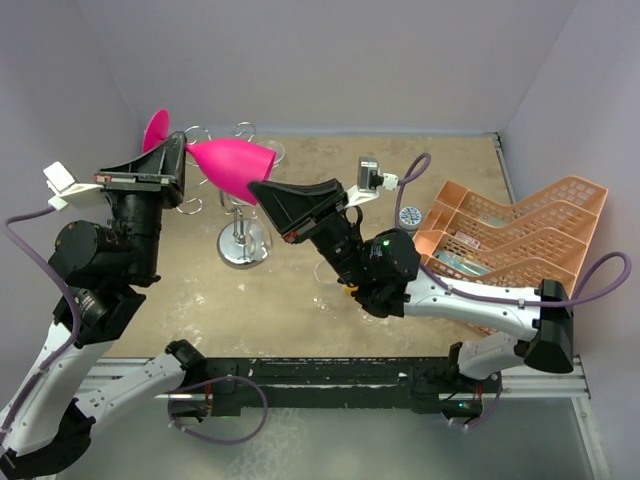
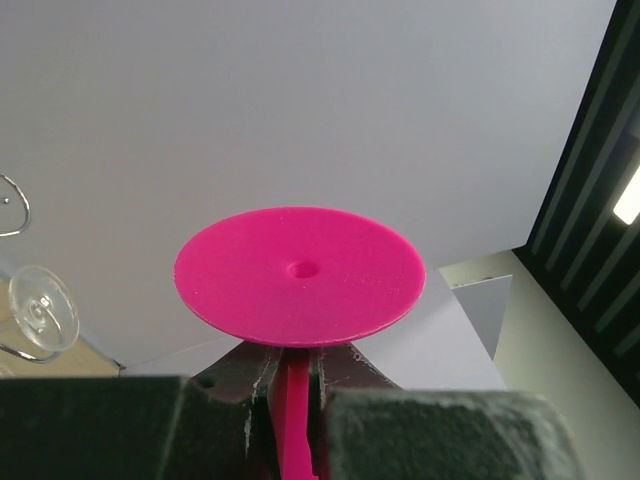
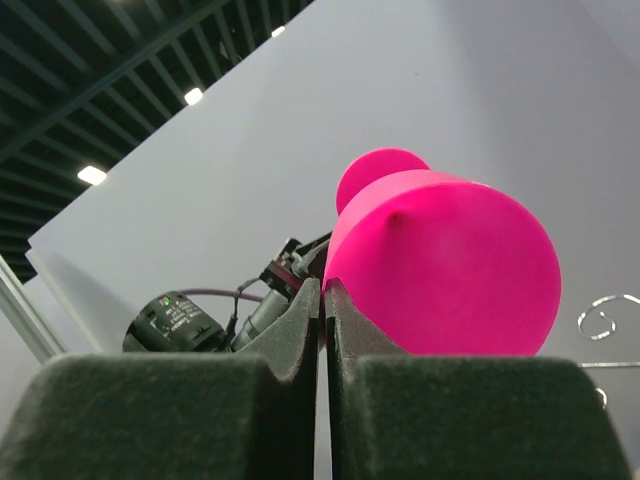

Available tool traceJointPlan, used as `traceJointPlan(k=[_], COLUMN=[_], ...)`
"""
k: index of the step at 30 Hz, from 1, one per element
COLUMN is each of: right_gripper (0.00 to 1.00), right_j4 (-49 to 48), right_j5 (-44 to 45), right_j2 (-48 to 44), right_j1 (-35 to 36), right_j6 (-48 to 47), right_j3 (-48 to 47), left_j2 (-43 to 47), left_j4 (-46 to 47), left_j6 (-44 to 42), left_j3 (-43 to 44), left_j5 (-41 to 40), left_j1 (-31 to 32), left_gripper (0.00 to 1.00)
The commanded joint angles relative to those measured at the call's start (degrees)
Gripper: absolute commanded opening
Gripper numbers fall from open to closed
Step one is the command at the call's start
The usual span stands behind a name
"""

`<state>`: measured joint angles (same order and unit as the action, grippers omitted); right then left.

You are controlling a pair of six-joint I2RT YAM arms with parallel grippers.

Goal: Place the wine glass upside down on the wine glass rack

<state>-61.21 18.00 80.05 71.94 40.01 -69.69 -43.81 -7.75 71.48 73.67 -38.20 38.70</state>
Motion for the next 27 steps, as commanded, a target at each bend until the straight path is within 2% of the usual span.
traceJointPlan(k=[1,3,4,6,8,13,20,27], right_gripper=[0.14,0.38,0.47,0.58,0.64,0.68,0.69,0.68], right_j4=[-0.9,2.8,4.5,7.1,10.7,20.3,38.1,37.9], right_j5=[-1.9,0.3,1.1,1.7,2.0,2.2,-2.9,-9.5], right_j2=[-4.5,-6.1,-6.8,-8.4,-9.6,-12.3,-9.8,-5.8], right_j1=[0.1,0.2,0.2,0.2,0.2,0.1,0.1,0.1], right_j6=[2.4,3.2,3.6,4.1,4.8,5.9,-4.4,-5.4], right_j3=[3.0,3.5,3.8,4.1,4.3,4.7,-4.9,-10.8], left_j2=[0.8,1.1,1.3,1.7,2.0,2.8,4.1,5.5], left_j4=[5.9,5.5,5.0,2.9,0.3,-9.3,-22.8,-29.1], left_j6=[-4.4,-6.6,-7.7,-10.0,-13.4,-21.3,-36.5,-54.7], left_j3=[-0.1,0.3,0.6,2.0,4.0,8.7,14.6,11.7], left_j5=[-0.7,0.2,1.0,3.2,5.5,6.8,5.6,14.6], left_j1=[0.0,0.0,0.0,0.0,0.0,-0.1,0.0,0.0], left_gripper=[0.00,0.00,0.00,0.00,0.00,0.00,0.00,0.00])
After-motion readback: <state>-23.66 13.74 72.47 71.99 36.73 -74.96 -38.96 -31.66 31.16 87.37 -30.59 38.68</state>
